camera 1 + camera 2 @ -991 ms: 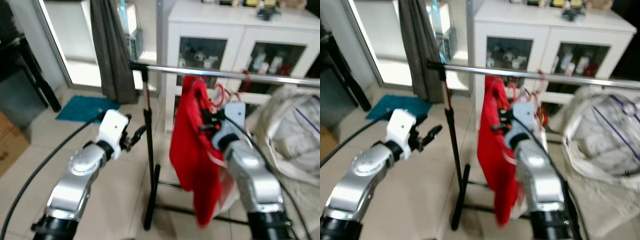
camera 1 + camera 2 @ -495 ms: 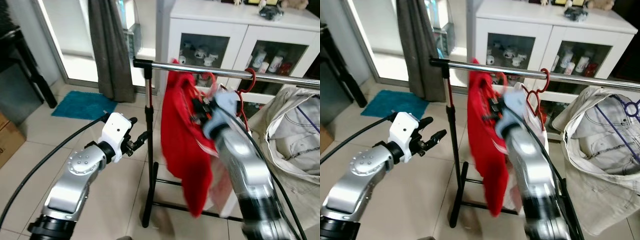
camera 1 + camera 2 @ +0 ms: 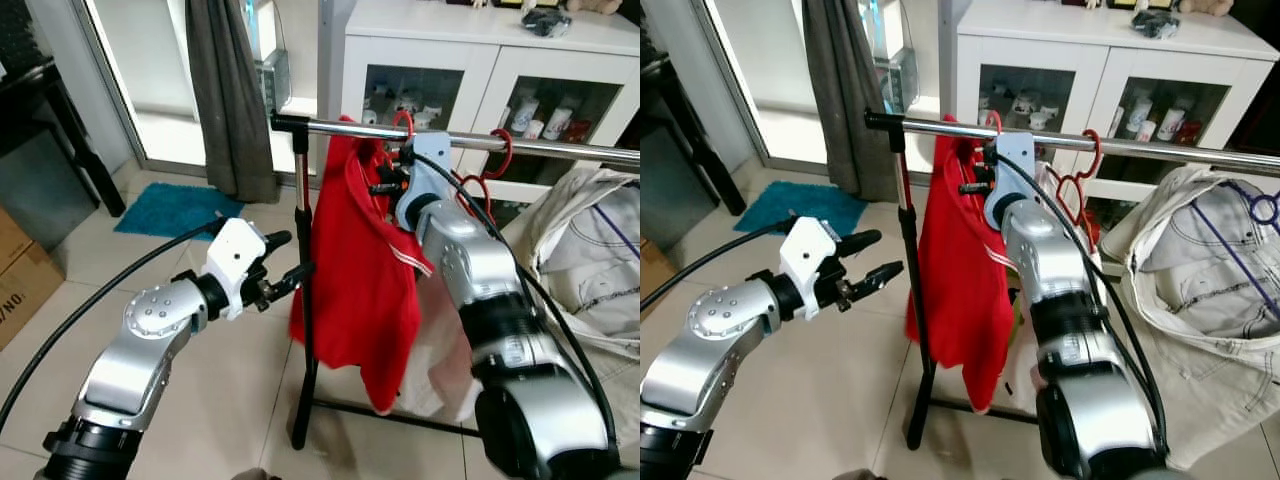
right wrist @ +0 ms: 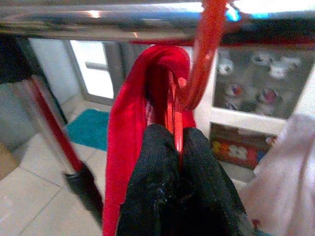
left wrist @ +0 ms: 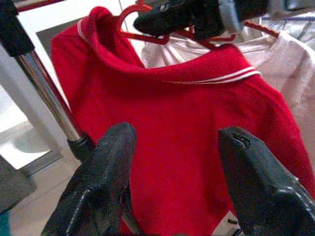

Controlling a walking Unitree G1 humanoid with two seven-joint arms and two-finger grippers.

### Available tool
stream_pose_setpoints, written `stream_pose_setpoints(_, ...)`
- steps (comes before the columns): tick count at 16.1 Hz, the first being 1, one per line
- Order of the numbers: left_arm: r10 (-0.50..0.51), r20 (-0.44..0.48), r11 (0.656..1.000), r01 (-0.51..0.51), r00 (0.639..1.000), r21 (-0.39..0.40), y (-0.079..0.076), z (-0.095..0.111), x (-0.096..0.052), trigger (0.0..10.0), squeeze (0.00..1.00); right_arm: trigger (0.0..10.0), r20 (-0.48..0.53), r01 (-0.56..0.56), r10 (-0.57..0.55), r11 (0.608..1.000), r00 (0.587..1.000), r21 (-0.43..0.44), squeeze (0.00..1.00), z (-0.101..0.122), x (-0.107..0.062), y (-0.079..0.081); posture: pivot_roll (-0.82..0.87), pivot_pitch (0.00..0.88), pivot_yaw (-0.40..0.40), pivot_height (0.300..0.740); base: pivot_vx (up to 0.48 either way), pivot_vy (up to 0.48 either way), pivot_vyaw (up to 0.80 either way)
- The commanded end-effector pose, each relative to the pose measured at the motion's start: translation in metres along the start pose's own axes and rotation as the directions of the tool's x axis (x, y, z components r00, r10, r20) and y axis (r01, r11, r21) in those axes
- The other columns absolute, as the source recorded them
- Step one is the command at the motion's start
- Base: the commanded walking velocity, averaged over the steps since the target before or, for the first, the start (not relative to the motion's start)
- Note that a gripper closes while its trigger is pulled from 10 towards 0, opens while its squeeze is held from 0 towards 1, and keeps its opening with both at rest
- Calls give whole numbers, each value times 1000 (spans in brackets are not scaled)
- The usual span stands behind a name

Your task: Hang hanger

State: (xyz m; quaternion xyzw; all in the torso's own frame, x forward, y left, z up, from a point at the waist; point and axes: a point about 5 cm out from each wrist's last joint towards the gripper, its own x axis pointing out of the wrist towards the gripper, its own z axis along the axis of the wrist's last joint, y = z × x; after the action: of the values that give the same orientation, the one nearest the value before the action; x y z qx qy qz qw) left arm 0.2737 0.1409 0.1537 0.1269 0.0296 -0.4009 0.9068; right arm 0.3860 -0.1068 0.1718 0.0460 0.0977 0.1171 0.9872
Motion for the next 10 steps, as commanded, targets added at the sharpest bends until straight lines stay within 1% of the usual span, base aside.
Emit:
stream_pose_setpoints(1,-8,48,1000,8,999,10,1,12,0,10000,0,10000,46,24,-26,999,999,45,0,17,8,0,-12,0,17,740,0,0,0)
stream_pose_setpoints(2,-8,57,1000,8,998,7,1,14,-2,10000,0,10000,30,32,-34,998,999,47,0,18,11,1,-10,0,15,740,0,0,0)
stream_pose_setpoints(3,-4,73,1000,4,997,-1,1,16,-4,10000,0,10000,-14,40,-40,998,999,44,0,14,15,3,-4,0,11,740,0,0,0)
stream_pose_setpoints(4,1,91,1000,0,996,-10,1,17,-5,10000,0,10000,-32,43,-41,998,999,48,0,12,17,4,-4,0,10,740,0,0,0)
stream_pose_setpoints(5,11,125,1000,-8,992,-22,2,20,-6,10000,0,10000,-59,53,-49,997,997,60,0,8,19,5,-4,0,9,740,0,0,0)
stream_pose_setpoints(6,15,177,999,-9,984,-37,4,28,-6,10000,0,10000,-109,59,-53,997,993,58,0,-1,20,5,-3,0,8,740,0,0,0)
stream_pose_setpoints(7,16,201,999,-7,980,-46,5,32,-6,10000,0,10000,-133,58,-50,997,990,56,0,-6,20,6,-3,0,8,740,0,0,0)
stream_pose_setpoints(8,15,213,999,-4,977,-52,5,34,-5,10000,0,10000,-146,55,-47,997,988,54,0,-9,20,6,-3,0,8,740,0,0,0)
stream_pose_setpoints(9,18,215,998,-6,977,-56,7,35,-5,10000,0,10000,-177,49,-39,997,983,52,0,-16,19,6,-13,0,14,740,0,0,0)
stream_pose_setpoints(10,16,202,998,-4,979,-59,7,33,-4,10000,0,10000,-183,53,-41,997,982,62,0,-20,19,4,-25,0,25,740,0,0,0)
